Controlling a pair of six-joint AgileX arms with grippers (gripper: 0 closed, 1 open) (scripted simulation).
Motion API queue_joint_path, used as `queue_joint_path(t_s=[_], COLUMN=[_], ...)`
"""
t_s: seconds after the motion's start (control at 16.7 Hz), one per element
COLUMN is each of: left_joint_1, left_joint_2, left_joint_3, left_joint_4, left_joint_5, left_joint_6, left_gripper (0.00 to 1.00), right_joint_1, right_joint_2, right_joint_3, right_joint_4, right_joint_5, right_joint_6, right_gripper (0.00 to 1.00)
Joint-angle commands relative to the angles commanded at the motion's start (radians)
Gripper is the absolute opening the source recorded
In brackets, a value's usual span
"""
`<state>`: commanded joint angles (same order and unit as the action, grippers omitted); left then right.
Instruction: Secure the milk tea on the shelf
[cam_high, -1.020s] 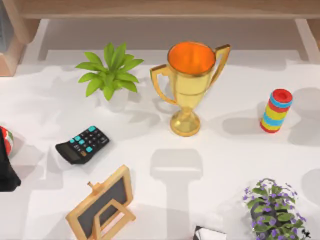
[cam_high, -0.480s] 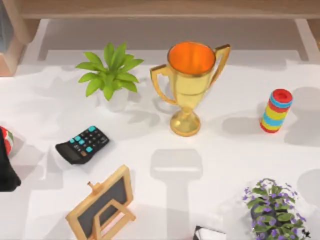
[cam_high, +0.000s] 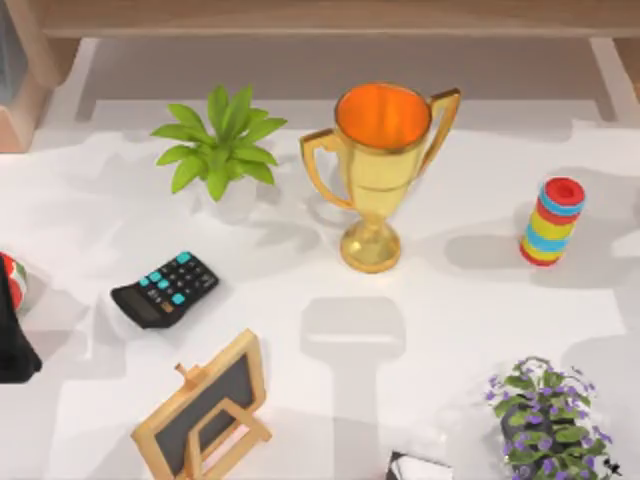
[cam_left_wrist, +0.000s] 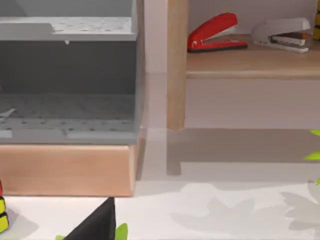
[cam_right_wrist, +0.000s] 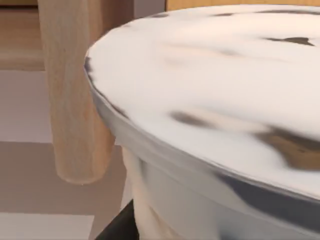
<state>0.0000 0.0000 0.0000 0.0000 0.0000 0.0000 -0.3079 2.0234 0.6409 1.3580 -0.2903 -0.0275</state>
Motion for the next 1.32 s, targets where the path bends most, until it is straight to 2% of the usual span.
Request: queue_joint_path(t_s=[0.24, 0.54, 0.96, 1.32], left_joint_1=[0.0, 0.0, 0.0, 0.0], left_joint_2=[0.0, 0.0, 0.0, 0.0], left_joint_3=[0.0, 0.0, 0.0, 0.0], left_joint_4=[0.0, 0.0, 0.0, 0.0], left_joint_5=[0.0, 0.0, 0.0, 0.0], left_joint_6=[0.0, 0.0, 0.0, 0.0], left_gripper=[1.0, 1.0, 1.0, 1.0], right_joint_1=[0.142, 0.36, 0.601, 0.732], right_joint_2=[-0.12, -0.243, -0.227, -0.119], right_joint_3=[0.019, 0.122, 0.441, 0.725], right_joint_4=[-0.076, -0.264, -0.618, -0.901], right_joint_5=[0.066, 0.21, 0.476, 0.688], right_joint_6=[0.004, 0.019, 0.045, 0.071], right_gripper=[0.0, 0.0, 0.0, 0.0])
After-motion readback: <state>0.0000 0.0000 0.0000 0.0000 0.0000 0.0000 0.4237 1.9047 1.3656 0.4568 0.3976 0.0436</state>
